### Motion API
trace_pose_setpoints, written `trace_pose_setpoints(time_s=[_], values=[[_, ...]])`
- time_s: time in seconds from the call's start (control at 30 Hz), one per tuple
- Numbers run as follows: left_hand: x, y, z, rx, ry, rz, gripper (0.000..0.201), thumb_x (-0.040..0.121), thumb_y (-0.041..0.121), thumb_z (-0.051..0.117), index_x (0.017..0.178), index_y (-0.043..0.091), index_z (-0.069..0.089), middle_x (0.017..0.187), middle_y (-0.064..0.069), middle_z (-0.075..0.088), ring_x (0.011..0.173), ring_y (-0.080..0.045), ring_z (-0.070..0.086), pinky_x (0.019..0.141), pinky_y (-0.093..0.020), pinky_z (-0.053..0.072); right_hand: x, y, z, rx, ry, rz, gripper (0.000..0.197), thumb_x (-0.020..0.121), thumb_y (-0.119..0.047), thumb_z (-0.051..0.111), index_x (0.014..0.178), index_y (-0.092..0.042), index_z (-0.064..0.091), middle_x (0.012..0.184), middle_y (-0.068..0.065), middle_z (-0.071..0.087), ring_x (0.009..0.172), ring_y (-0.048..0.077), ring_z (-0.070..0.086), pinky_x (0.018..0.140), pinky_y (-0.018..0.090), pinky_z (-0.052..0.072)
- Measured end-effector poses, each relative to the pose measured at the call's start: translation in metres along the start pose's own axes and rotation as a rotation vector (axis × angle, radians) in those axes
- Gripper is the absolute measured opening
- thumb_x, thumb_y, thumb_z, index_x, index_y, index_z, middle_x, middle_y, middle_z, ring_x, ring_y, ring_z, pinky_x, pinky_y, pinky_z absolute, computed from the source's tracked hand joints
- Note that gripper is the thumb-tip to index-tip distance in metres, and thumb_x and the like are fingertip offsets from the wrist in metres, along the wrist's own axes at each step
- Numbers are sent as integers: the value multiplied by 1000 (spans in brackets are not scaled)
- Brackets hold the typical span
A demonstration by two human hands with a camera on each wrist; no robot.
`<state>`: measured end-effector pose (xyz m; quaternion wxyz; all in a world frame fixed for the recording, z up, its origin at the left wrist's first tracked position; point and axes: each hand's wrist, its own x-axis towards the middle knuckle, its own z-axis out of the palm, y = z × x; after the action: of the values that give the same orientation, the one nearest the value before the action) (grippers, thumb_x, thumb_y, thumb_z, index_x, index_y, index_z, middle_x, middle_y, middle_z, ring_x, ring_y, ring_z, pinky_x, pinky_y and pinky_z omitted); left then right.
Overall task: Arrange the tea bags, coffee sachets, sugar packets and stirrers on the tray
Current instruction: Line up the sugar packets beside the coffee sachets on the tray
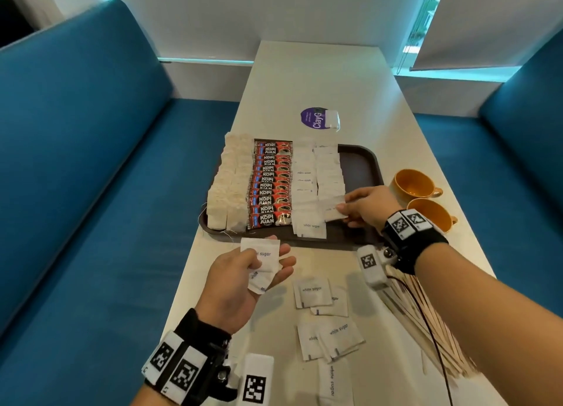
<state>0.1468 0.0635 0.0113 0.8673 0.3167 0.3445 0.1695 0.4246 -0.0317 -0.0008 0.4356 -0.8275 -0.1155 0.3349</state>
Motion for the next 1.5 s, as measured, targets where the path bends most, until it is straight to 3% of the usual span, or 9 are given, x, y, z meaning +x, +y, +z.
trace_pose_setpoints(time_s=[0.17, 0.33, 0.5, 0.6, 0.83, 0.97, 1.3, 1.37, 1.5], values=[[2, -3, -4, 83, 12, 13, 36, 96, -14, 35, 120, -10, 61, 115, -27, 71, 104, -43, 71, 89, -49, 59, 24, -1, 4, -310, 66, 34, 20, 82, -22, 85, 92, -11, 72, 81, 8, 76, 66, 16, 66, 76, 34, 64], [2, -4, -1, 122, 4, 44, 28, 97, -9, 51, 123, -3, 59, 110, -27, 73, 102, -42, 72, 87, -41, 61, 9, -13, 6, -432, 135, -110, 26, 83, -35, 82, 91, -14, 69, 86, 4, 72, 81, 20, 68, 78, 34, 59], [5, -3, 4, 199, -1, 78, 22, 92, -4, 64, 114, -3, 64, 103, -28, 74, 94, -42, 74, 78, -34, 63, -75, -28, 28, -20, -224, -292, 36, 79, -49, 80, 97, -19, 74, 88, 1, 74, 67, 15, 66, 64, 30, 58], [9, -5, 6, 310, -21, 121, 19, 88, 2, 71, 107, 0, 71, 102, -29, 73, 86, -37, 71, 83, -41, 60, -106, -24, 36, -83, -336, -374, 29, 80, -31, 84, 104, -19, 75, 92, 7, 76, 68, 15, 67, 60, 26, 58], [17, -5, 11, 217, 9, 64, 28, 92, -11, 47, 107, -8, 70, 108, -26, 66, 84, -41, 73, 80, -37, 62, -72, -7, 12, 52, -148, -276, 9, 88, -11, 76, 97, -11, 78, 95, 9, 78, 92, 28, 75, 84, 41, 63], [16, -3, 8, 137, 35, 39, 41, 88, -14, 33, 109, -9, 68, 119, -22, 63, 84, -40, 73, 84, -38, 62, -23, 1, -6, -181, -65, -209, 4, 88, -21, 78, 92, -23, 78, 91, 2, 78, 84, 17, 75, 73, 26, 62], [23, -9, -3, 306, 70, 87, 29, 79, -4, 77, 106, 3, 67, 99, -19, 77, 79, -24, 72, 69, -34, 56, 12, -1, -4, -468, 87, -266, 19, 81, -35, 84, 89, -25, 70, 82, -3, 66, 77, 14, 62, 76, 31, 57], [26, -9, 2, 379, 38, 153, 23, 78, -3, 78, 98, 2, 69, 93, -16, 77, 78, -24, 70, 68, -33, 56, -16, -10, -2, -315, 16, -328, 22, 83, -41, 80, 93, -23, 72, 82, -1, 68, 72, 12, 62, 69, 28, 57], [30, -9, 20, 475, -53, 250, 25, 73, -3, 83, 94, 2, 71, 87, -13, 75, 76, -26, 71, 69, -34, 59, -81, -19, 5, -77, -399, -339, 38, 76, -38, 82, 107, -17, 75, 100, 7, 74, 80, 19, 71, 70, 30, 61]])
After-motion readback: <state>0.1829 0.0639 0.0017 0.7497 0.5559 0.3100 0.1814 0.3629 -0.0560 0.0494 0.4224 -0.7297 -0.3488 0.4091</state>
